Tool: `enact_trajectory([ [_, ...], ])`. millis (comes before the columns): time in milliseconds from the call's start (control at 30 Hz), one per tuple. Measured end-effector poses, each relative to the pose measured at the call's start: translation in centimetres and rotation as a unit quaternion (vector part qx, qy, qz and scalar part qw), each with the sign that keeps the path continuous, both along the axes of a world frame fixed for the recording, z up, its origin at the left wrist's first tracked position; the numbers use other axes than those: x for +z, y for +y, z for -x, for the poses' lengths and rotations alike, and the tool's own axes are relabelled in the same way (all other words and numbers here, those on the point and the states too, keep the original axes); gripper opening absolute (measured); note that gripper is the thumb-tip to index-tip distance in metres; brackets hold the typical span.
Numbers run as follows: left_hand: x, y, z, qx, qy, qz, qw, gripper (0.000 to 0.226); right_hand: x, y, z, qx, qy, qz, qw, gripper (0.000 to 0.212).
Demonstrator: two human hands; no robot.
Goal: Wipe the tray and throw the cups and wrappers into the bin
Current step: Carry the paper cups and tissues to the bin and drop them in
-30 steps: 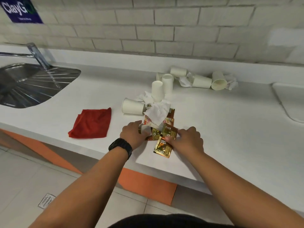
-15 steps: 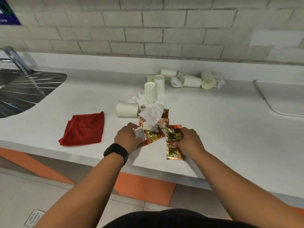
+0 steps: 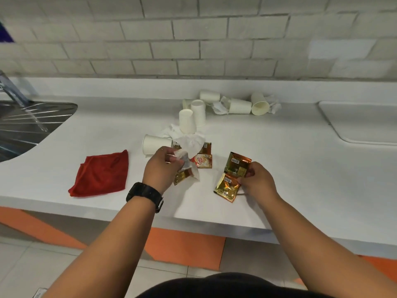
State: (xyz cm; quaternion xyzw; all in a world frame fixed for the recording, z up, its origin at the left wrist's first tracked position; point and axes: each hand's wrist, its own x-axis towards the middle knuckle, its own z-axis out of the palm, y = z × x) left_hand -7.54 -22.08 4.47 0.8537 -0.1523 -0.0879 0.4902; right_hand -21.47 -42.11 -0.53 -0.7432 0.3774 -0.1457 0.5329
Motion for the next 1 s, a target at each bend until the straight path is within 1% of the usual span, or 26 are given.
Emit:
enact_trajectory([
  [133, 2.1, -0.9, 0.6, 0.013, -0.04, 0.044, 0.998, 0.022, 0.0, -1.0, 1.6, -0.051, -0.072, -0.077, 0.993, 0.027],
  [233, 3.4, -2.4, 1.3, 0.004, -0.062, 0.069, 0.996, 0.022, -0.3, -2.2, 3.2, -0.079, -0.123, -0.133, 0.98, 0.031],
  [367, 4.1, -5.7, 3.6, -0.039, -0.056, 0.1, 0.993, 0.023, -0.1, -4.3, 6.4, -0.102, -0.147, -0.141, 0.974, 0.029],
  [500, 3.8, -9.9, 6.9, -0.101, -0.039, 0.102, 0.989, 0.025, -0.3, -6.8, 10.1, -0.134, -0.153, -0.144, 0.969, 0.027],
  [667, 2.8, -16.8, 13.8, -0.195, -0.013, 0.079, 0.978, 0.023, -0.5, -10.6, 17.7, -0.191, -0.148, -0.126, 0.962, 0.025],
  [733, 2.0, -20.1, 17.4, -0.235, 0.013, 0.07, 0.969, 0.021, -0.8, -12.5, 21.9, -0.227, -0.145, -0.117, 0.956, 0.025],
  [833, 0.9, -24.1, 22.2, -0.291, 0.028, 0.041, 0.955, 0.021, -1.6, -14.4, 27.6, -0.27, -0.145, -0.111, 0.945, 0.024],
  [867, 0.3, -26.2, 24.8, -0.312, 0.037, 0.036, 0.949, 0.021, -2.1, -15.3, 30.7, -0.296, -0.149, -0.12, 0.936, 0.024],
  [1000, -1.1, -30.8, 31.7, -0.378, 0.063, 0.021, 0.923, 0.021, -4.7, -17.1, 38.5, -0.362, -0.183, -0.184, 0.895, 0.025],
])
